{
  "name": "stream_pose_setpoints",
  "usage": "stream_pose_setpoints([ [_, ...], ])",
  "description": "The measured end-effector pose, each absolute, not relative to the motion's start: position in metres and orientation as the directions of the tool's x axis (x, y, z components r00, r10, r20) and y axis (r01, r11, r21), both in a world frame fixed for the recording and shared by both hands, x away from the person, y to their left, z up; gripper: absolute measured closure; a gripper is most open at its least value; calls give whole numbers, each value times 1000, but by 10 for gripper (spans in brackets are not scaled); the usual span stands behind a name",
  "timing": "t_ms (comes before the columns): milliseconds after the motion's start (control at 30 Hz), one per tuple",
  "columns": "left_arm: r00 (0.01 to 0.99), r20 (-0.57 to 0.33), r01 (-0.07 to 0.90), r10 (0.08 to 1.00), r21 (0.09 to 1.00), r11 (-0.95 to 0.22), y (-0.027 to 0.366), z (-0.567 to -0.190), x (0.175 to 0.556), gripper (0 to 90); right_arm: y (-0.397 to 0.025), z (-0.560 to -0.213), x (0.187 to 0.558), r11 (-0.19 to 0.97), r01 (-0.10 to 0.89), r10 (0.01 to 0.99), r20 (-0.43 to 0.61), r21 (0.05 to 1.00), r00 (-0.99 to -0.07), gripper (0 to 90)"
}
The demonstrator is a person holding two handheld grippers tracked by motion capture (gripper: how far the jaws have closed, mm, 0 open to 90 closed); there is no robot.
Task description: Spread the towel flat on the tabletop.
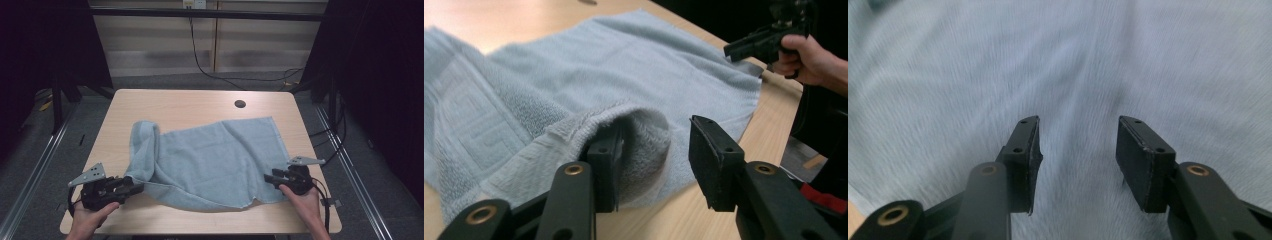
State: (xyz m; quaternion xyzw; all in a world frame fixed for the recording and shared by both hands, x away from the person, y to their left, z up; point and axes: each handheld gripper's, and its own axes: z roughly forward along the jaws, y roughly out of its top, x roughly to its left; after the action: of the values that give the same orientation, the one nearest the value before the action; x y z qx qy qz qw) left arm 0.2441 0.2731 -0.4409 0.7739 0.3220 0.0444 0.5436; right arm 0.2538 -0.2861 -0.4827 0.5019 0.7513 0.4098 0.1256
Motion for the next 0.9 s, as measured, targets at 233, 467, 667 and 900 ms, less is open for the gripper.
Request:
stream_pose_setpoints([
  [233, 792, -281, 437, 542, 880, -183, 265, -434, 260, 579, -298, -494, 277, 149, 697, 902, 193, 702, -387, 586],
  [467, 786, -299, 486, 541, 840, -241, 255, -458, 273, 579, -305, -504, 312, 173, 685, 942, 85, 708, -326, 467],
  [667, 801, -316, 501, 509, 818, -282, 253, -463, 261, 568, -314, -507, 338, 126, 681, 954, 101, 721, -283, 388],
  [900, 836, -277, 438, 474, 857, -272, 249, -443, 247, 623, -275, -488, 320, 154, 634, 888, 175, 758, -425, 411],
])
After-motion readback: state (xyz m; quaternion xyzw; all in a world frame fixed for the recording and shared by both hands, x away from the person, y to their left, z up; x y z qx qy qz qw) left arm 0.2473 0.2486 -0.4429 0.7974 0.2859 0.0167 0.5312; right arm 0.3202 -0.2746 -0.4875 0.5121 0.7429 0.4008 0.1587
